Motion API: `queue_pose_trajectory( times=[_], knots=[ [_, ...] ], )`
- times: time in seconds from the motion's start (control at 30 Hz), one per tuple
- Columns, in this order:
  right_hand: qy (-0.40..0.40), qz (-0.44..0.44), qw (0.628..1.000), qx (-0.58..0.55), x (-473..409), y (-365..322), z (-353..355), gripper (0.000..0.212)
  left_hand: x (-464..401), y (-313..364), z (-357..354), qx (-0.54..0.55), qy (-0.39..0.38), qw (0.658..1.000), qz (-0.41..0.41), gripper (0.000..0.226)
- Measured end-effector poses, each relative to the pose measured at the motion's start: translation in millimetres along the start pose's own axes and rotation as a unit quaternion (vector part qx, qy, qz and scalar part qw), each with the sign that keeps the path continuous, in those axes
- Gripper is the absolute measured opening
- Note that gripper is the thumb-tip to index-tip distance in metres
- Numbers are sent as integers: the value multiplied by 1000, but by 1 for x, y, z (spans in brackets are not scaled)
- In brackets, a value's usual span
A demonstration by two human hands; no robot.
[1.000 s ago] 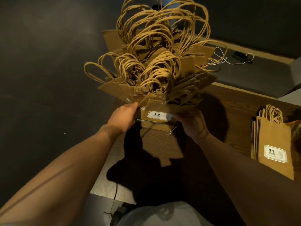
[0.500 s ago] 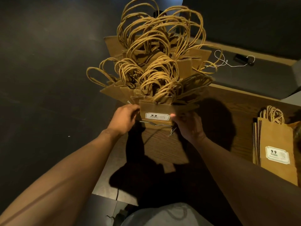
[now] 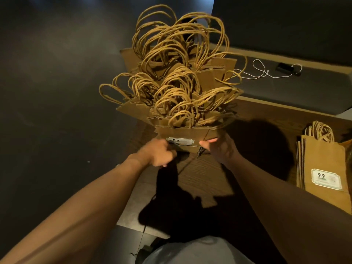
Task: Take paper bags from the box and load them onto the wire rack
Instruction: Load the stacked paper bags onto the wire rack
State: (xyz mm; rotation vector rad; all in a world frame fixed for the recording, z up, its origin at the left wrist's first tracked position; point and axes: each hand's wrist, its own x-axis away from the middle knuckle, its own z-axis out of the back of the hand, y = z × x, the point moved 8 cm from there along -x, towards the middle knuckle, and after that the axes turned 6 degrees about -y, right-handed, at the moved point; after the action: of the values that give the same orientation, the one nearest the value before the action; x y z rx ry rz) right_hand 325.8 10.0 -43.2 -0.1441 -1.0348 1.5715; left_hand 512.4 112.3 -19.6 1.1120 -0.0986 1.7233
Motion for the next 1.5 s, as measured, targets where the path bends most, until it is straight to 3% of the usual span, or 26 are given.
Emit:
queue_pose_trajectory(
  times=[0.03,0.1,0.27,0.37,0.47,0.53,0.77,1.0,1.07,1.23,1.5],
  knots=[
    [-10,-8,999,-41,-1,4,1,30,-1,8,-15,35,-50,998,-14,28],
    [-28,-6,989,-148,3,15,6,36,-7,28,-34,67,-76,994,-40,27],
    [-48,-5,989,-142,8,43,29,29,-24,83,-46,78,3,992,-103,28],
    [5,0,993,-119,21,70,69,24,-32,131,-70,118,-23,986,-118,24],
    [58,-70,989,-120,45,105,104,25,-41,186,-96,112,-45,983,-141,8],
    [86,-115,984,-110,60,133,127,21,-51,214,-116,73,-55,987,-135,17],
    [151,-221,949,-168,97,238,185,34,-84,290,-183,138,-106,981,-88,9],
    [198,-274,928,-154,112,301,229,33,-123,336,-229,169,-103,979,-45,46],
    [202,-289,924,-151,109,314,234,45,-132,344,-235,171,-100,979,-41,49],
    [171,-323,917,-161,100,339,245,68,-144,364,-245,167,-100,980,-36,17],
    [167,-341,915,-134,89,343,255,37,-155,372,-253,216,-109,970,-24,30]
  ],
)
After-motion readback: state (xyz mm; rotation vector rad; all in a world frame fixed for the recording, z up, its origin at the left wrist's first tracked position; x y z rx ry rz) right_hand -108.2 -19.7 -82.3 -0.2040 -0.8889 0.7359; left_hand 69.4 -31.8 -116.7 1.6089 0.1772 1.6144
